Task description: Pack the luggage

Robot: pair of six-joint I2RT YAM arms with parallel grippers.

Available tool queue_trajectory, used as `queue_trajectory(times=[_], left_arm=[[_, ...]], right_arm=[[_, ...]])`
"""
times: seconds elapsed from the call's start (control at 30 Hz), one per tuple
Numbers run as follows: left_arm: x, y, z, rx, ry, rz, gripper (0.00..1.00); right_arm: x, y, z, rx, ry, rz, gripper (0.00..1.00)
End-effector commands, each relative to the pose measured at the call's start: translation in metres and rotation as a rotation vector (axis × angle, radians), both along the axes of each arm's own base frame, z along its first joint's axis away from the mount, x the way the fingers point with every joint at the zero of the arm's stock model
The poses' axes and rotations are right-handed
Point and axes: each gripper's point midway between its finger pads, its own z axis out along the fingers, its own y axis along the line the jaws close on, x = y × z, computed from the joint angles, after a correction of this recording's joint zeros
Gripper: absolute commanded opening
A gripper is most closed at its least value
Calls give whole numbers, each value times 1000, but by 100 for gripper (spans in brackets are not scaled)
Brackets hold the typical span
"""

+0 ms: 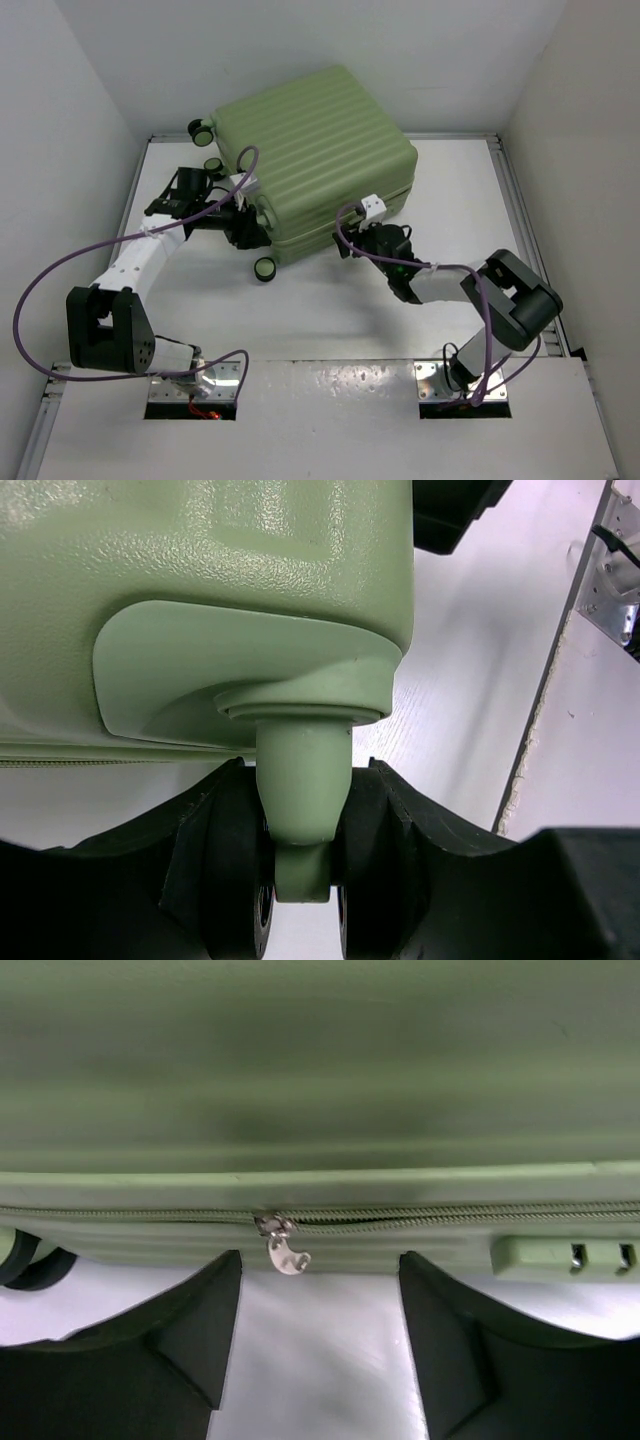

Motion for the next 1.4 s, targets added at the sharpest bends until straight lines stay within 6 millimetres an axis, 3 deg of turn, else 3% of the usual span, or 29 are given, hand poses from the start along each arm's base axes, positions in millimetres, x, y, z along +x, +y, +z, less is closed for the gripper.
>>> queue_trajectory(times=[0.0, 0.3, 0.4, 0.43, 0.5, 0.63, 0.8, 0.93, 1.13, 1.37], left_arm=[[11, 6, -36, 97, 17, 43, 0], [9, 7, -39, 98, 26, 43, 0], [9, 7, -39, 98, 26, 43, 0], [9, 7, -39, 98, 26, 43, 0], [6, 7, -42, 100, 37, 42, 0], [4, 11, -49, 110, 55, 56, 0], [8, 36, -58, 176, 21, 114, 0], [-12, 48, -65, 252, 47, 75, 0], [-30, 93, -76, 375, 23, 9, 0], [-26, 151, -69, 465, -40, 46, 0]], right_arm=[[16, 14, 29, 58, -76, -18, 60], [30, 9, 23, 32, -68, -79, 32], [30, 8, 23, 22, -79, -76, 17], [30, 8, 26, 18, -89, -73, 7], [30, 5, 25, 7, -92, -72, 0], [33, 0, 29, -9, -114, -74, 0], [39, -16, 36, -37, -143, -94, 0], [46, -35, 38, -56, -153, -127, 0], [56, -71, 44, -81, -173, -201, 0], [57, -98, 49, -104, -196, -237, 0]])
